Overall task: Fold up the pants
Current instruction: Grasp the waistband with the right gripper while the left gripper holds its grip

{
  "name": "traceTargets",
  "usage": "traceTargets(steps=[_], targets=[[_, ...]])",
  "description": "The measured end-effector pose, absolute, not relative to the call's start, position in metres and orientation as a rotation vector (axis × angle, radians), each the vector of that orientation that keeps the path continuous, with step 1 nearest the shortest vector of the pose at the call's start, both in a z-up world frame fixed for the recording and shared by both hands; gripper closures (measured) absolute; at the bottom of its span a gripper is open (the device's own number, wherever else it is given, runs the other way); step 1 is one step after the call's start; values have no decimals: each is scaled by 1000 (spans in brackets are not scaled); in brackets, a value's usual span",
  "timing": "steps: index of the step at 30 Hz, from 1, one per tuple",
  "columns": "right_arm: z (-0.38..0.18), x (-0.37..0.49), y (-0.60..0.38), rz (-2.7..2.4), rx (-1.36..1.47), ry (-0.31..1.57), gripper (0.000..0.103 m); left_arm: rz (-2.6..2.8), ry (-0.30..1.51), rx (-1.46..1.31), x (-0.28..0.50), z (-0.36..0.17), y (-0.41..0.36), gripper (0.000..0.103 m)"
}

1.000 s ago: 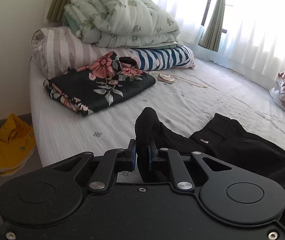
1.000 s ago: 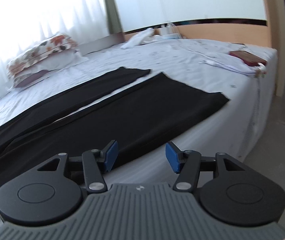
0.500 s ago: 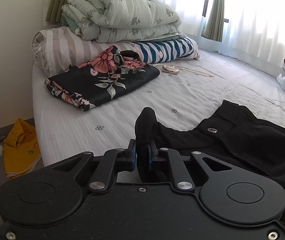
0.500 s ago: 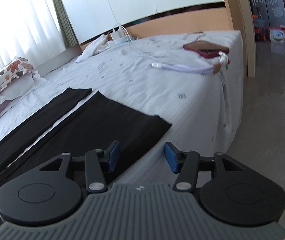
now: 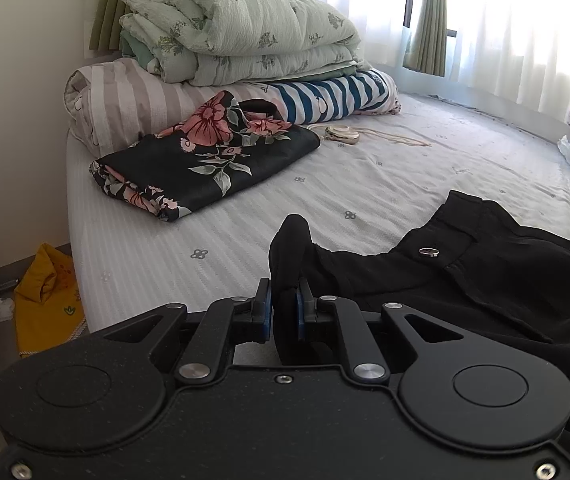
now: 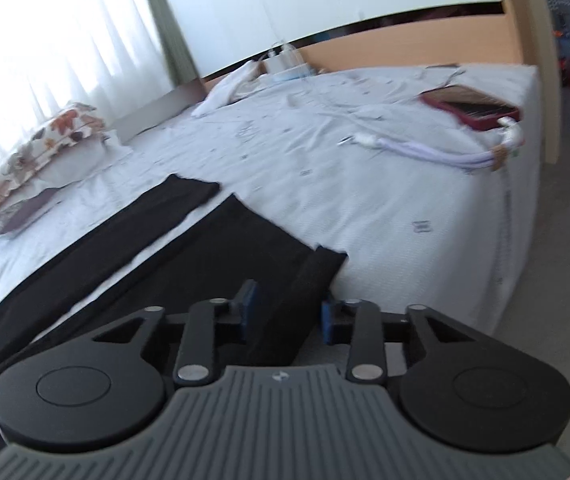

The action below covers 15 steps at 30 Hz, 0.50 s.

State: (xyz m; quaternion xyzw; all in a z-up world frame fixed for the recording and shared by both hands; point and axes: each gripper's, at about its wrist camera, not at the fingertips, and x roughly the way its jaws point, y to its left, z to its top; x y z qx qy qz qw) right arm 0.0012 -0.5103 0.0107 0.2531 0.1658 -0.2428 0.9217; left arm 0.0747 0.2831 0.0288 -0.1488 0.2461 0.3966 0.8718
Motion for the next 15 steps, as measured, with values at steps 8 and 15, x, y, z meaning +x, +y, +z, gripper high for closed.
traceTargets(steps=[8,15], targets=[[16,13,-524,-503,556,338,100,805,488,-344,70,46,288,91],[58,2,-503,-500,398,276,100,747,398,-408,53,83,290,91]])
